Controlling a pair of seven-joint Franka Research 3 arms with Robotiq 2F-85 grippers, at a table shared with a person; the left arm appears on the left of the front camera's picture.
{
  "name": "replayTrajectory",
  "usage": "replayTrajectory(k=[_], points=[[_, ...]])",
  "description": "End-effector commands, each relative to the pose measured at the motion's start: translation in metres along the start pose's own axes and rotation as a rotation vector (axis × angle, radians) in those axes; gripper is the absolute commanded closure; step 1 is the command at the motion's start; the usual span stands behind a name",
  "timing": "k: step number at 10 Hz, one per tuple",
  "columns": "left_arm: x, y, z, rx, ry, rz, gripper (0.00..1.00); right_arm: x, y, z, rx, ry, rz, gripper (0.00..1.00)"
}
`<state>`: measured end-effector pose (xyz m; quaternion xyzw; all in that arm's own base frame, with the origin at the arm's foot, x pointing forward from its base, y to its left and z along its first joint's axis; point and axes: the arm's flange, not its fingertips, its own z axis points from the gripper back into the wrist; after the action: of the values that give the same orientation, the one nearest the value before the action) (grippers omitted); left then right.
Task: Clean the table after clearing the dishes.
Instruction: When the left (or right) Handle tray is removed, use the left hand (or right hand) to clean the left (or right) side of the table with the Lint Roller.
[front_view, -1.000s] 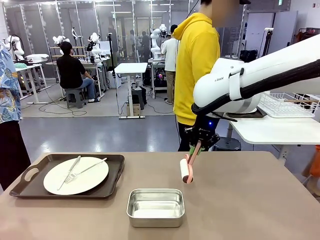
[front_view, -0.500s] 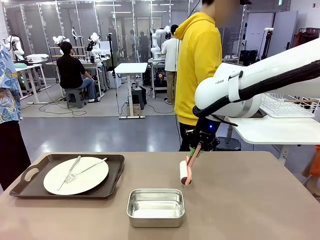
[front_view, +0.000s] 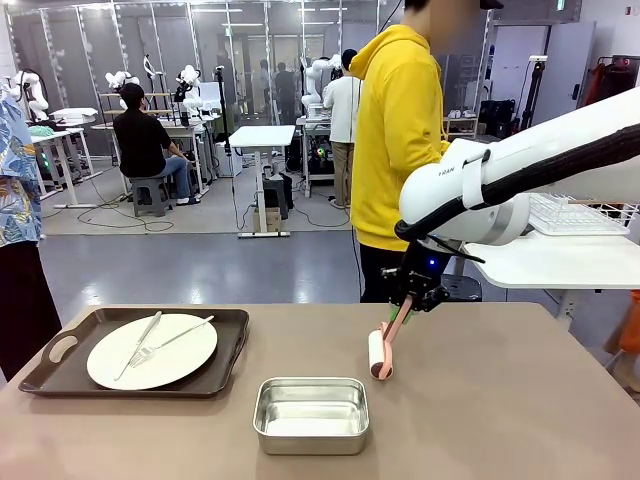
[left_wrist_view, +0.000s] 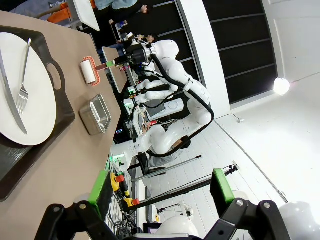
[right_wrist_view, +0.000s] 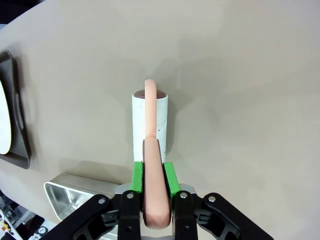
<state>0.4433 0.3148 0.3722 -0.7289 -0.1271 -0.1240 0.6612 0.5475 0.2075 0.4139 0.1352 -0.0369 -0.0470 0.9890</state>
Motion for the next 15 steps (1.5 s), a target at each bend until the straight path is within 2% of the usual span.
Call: replayTrajectory(k=[1, 2, 5, 8, 15], points=[[-0.003, -0.003, -0.002, 0.013, -0.011, -0.015, 0.0, -0.002, -0.01, -0.007, 0.0, -0.023, 0.025, 0.79], [-0.003, -0.003, -0.002, 0.013, -0.011, -0.015, 0.0, -0.003, -0.014, -0.01, -0.02, -0.041, 0.033, 0.79], [-0.003, -0.003, -0.002, 0.013, -0.011, -0.015, 0.0, -0.008, -0.036, -0.016, -0.015, -0.017, 0.035, 0.79], [-0.003, -0.003, -0.002, 0.013, -0.011, -0.015, 0.0, -0.003, -0.086, 0.002, -0.034, -0.013, 0.048, 0.79], [-0.003, -0.003, -0.002, 0.013, -0.011, -0.015, 0.0, 0.011, -0.186, 0.017, -0.079, 0.007, -0.055, 0.79]])
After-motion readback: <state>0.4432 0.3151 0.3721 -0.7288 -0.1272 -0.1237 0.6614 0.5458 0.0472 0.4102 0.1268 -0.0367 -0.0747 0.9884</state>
